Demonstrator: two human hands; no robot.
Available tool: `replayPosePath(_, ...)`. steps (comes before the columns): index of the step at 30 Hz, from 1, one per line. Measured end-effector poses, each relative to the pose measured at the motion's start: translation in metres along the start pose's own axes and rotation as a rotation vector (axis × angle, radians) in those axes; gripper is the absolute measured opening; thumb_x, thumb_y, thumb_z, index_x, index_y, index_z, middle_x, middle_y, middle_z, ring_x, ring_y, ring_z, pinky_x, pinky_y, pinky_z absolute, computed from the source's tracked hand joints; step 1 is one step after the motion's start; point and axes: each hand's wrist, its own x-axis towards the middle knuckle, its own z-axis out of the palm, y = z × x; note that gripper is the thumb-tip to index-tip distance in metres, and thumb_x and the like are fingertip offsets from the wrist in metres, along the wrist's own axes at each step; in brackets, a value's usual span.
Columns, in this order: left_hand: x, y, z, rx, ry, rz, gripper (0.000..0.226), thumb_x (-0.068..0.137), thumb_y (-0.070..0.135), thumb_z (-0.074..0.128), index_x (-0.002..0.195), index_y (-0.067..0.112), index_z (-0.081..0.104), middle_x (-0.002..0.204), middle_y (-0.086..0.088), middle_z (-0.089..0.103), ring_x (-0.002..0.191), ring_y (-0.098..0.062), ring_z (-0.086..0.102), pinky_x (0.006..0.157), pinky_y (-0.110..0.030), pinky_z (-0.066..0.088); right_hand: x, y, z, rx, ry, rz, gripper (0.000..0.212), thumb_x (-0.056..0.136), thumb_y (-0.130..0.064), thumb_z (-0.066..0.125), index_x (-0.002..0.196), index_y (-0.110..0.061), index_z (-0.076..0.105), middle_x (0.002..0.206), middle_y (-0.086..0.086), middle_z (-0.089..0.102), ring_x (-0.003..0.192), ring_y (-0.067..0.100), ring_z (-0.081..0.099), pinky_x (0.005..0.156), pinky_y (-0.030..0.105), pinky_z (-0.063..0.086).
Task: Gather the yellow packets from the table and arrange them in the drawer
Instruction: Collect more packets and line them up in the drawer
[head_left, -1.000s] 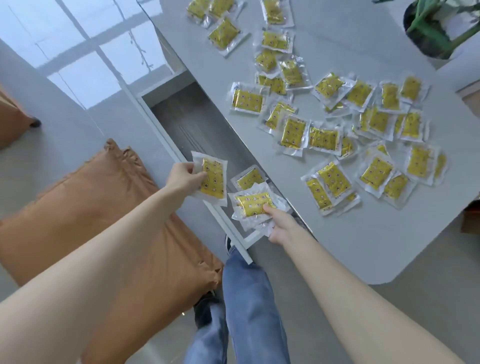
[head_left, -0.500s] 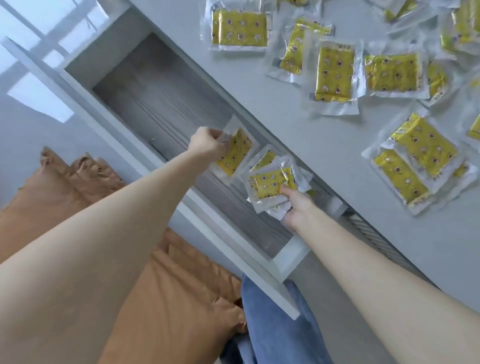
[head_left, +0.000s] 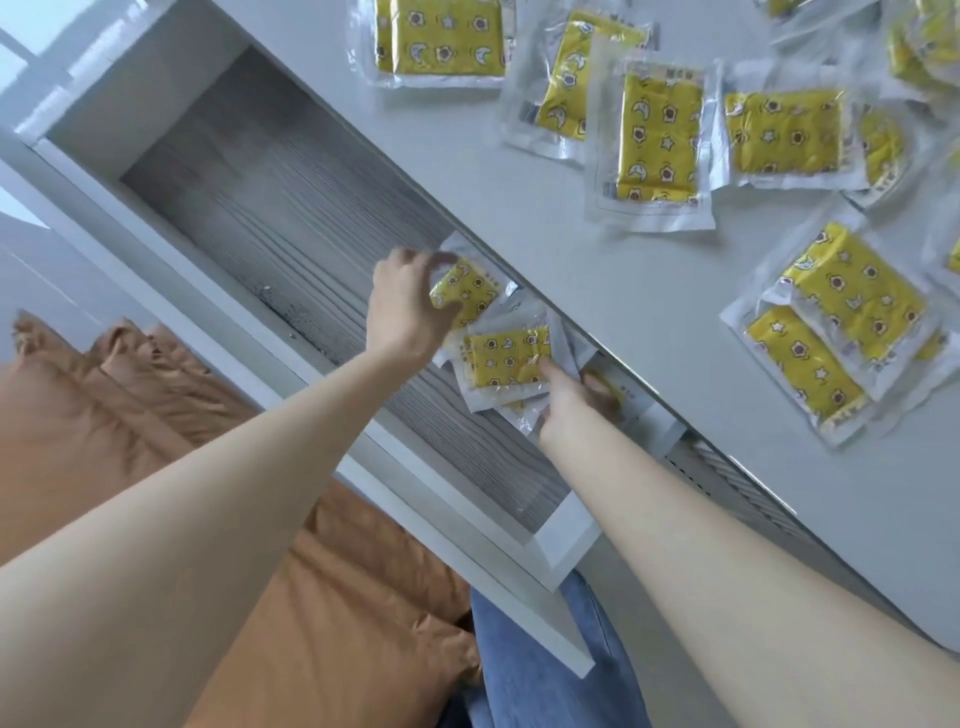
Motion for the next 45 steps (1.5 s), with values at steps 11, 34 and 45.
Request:
replayPosePath(11,-0.012,0.003,0.024,0.171,-0.235,-0.012,0.06,0.067,0.026,0.083,0.118,0.015,0.053,0.122,-0.009,0.046,0.112,-0.027,0.042,0.087,-0.033,0.041,0.002,0.008,-0.014,-0.047,-0.042,0.05,0.011,0.084,-0.003,0.069,0.09,-0.013,0.068,0.096,0.01,0.069,0.082,0.024,0.065,0.082,0.034,0.056)
replayPosePath(34,0.03,-0.012,-0.023,-0.13,-0.158,-0.241,0.028,0.094,0.027,0.055,0.118,0.014,0.059,0.12,-0.005,0.064,0.086,-0.017,0.056,0.078,-0.027,0.044,0.0,0.015,-0.006,0.06,-0.002,-0.058,0.017,0.086,0.001,0.066,0.099,-0.009,0.07,0.099,0.01,0.073,0.082,0.024,0.071,0.073,0.027,0.058)
replayPosePath(45,0.03,-0.027,-0.009,-0.088,0.013,-0.286,0.037,0.083,0.033,0.064,0.117,0.02,0.055,0.121,-0.009,0.053,0.114,-0.026,0.05,0.084,-0.036,0.048,-0.01,0.016,-0.007,-0.246,0.111,-0.412,0.024,0.078,-0.007,0.07,0.081,-0.019,0.05,0.093,0.004,0.063,0.071,0.024,0.063,0.06,0.032,0.054)
